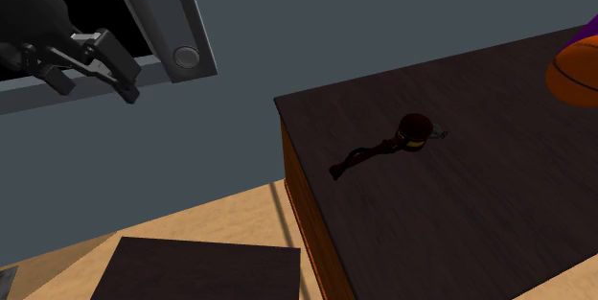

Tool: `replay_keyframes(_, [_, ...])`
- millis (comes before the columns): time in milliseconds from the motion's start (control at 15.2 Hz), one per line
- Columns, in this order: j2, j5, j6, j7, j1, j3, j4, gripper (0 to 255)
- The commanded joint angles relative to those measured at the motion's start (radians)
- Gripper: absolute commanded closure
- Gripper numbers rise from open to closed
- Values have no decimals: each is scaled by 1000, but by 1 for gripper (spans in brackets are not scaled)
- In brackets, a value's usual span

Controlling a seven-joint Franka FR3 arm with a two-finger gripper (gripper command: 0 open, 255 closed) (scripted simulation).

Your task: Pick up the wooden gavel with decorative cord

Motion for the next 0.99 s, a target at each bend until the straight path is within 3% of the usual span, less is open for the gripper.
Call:
replay_keyframes(0, [0, 0, 0, 0, 0, 0, 0, 0])
replay_keyframes(924, [327, -97, 349, 97, -156, -64, -26, 0])
